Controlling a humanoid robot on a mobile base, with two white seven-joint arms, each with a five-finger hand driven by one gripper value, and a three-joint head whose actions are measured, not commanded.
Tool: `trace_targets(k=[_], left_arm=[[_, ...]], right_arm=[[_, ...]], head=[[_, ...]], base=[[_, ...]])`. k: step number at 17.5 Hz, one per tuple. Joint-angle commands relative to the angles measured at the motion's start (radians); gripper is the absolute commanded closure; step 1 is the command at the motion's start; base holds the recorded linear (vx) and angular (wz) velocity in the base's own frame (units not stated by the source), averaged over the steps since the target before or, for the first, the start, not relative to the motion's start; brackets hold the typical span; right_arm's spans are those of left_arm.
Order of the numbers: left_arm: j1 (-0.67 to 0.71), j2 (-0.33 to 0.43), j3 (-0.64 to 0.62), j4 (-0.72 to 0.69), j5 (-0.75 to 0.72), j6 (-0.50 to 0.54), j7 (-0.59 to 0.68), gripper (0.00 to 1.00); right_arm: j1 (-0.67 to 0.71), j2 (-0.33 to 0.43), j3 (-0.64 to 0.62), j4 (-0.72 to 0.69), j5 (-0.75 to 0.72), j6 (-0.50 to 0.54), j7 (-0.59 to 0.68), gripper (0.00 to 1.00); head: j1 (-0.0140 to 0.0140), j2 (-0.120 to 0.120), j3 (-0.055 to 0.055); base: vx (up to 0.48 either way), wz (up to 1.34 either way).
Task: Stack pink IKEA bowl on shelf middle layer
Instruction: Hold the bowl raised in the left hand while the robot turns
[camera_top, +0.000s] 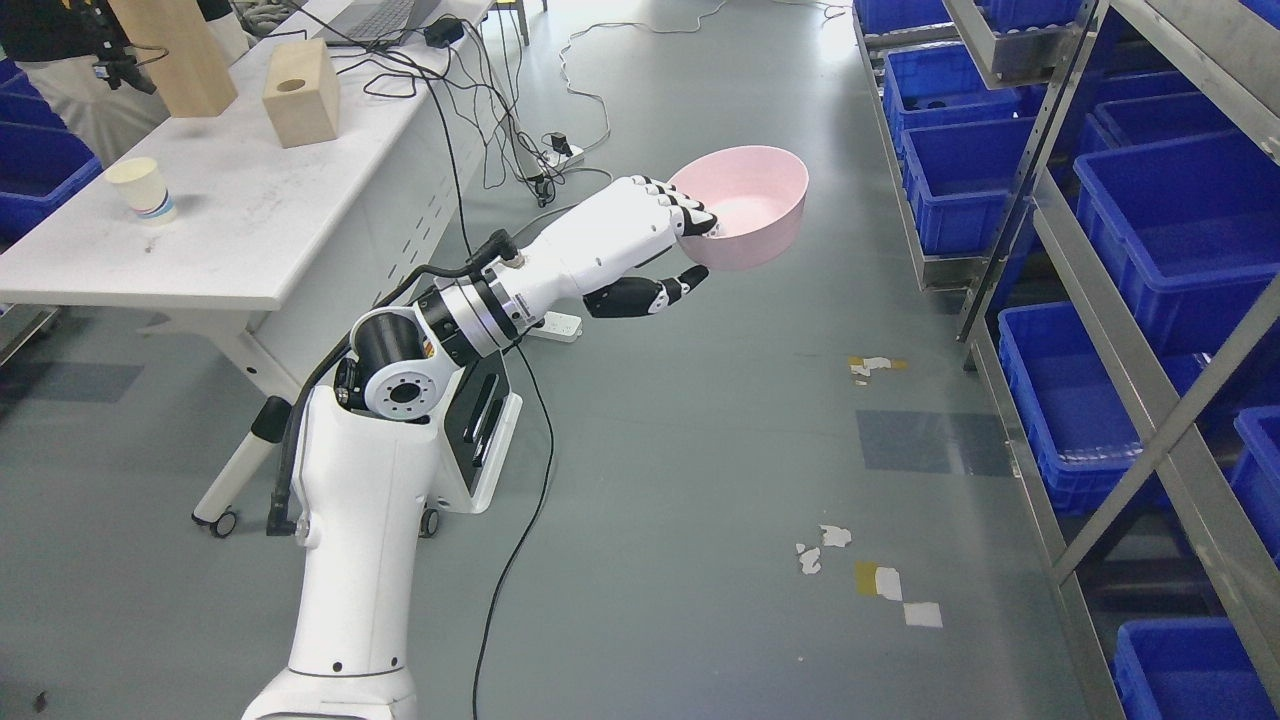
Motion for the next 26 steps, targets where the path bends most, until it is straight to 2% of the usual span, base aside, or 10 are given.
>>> trace_targets(k=[1,15,21,26], left_arm=[[0.005,0.017,-0.010,0.008,0.010,0.000,0.002,0.98],[0.003,0.017,0.011,-0.004,0.010,0.000,0.003,0.98],[-0.003,0.017,0.008,-0.010,0.011,0.000,0.006,0.97],[-0.003,0.017,0.022,-0.021,0.014,0.000,0.006,0.97]], right_arm=[[0.016,-0.017,0.000,-0.017,0.000,0.000,0.000,0.00],[0.016,-0.017,0.000,-0.017,0.000,0.000,0.000,0.00],[0.016,-0.017,0.000,-0.017,0.000,0.000,0.000,0.00],[0.016,-0.017,0.000,-0.017,0.000,0.000,0.000,0.00]], head=[[0.0000,0.000,0.000],[0.0000,0.000,0.000],[0.0000,0.000,0.000],[0.0000,0.000,0.000]], base=[[0.411,-0.08],[0.332,0.11],[0.204,0.04],[0.098,-0.49]])
